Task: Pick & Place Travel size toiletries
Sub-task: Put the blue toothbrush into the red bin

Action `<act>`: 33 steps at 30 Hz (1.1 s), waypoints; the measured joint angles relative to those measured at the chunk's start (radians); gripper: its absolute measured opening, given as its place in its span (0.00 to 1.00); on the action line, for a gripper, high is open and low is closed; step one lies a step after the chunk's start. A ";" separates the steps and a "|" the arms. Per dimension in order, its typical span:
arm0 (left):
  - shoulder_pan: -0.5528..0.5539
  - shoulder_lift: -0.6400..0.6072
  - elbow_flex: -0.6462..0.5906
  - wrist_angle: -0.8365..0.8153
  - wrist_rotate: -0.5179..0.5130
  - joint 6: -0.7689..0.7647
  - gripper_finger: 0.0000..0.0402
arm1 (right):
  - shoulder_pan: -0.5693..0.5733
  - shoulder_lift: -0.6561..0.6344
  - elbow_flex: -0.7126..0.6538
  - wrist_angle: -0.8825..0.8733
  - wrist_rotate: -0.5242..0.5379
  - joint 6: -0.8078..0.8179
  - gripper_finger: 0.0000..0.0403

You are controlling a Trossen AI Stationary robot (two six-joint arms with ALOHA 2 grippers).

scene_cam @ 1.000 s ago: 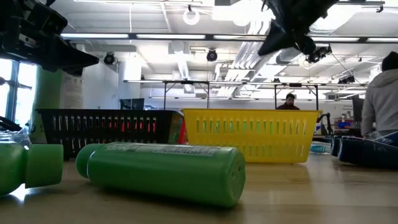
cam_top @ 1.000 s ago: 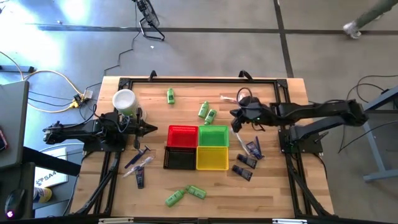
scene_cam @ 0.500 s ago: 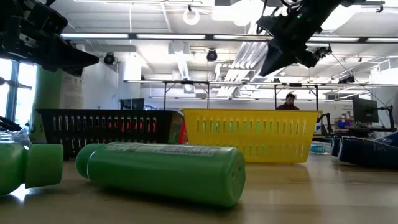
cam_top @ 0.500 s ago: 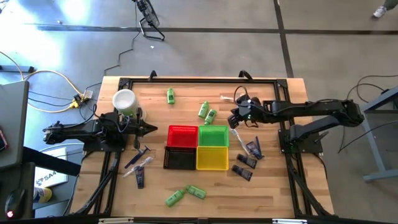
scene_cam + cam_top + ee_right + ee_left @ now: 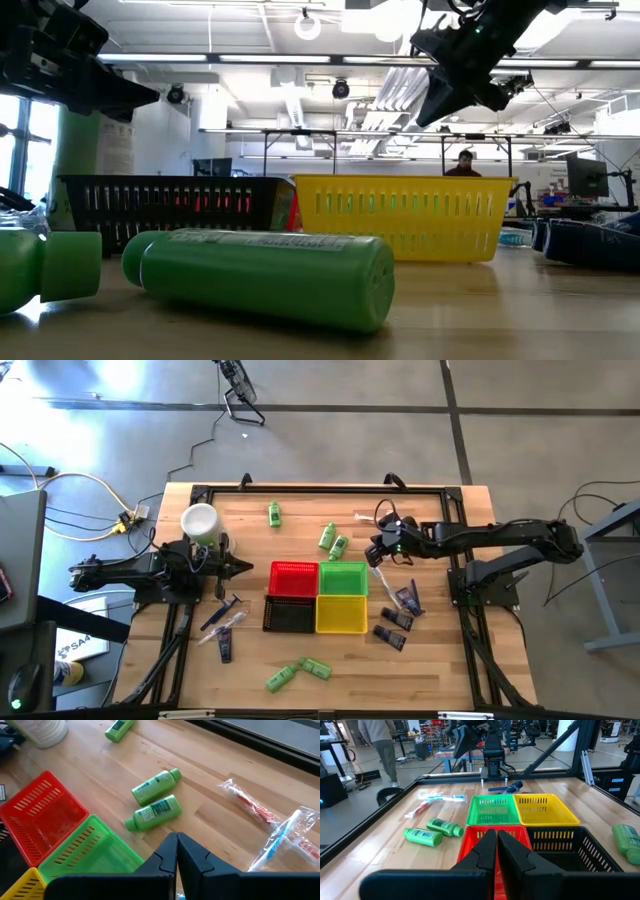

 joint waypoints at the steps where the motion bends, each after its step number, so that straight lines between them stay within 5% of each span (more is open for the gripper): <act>1: 0.000 0.000 0.000 0.000 0.000 0.000 0.03 | -0.001 0.000 0.000 0.000 0.000 -0.013 0.01; 23: 0.000 0.000 0.000 0.001 0.000 0.000 0.03 | -0.001 0.000 0.000 0.008 0.003 -0.173 0.01; 33: 0.000 0.000 0.000 0.001 0.000 0.000 0.03 | -0.001 0.000 -0.001 0.008 0.075 -0.141 0.31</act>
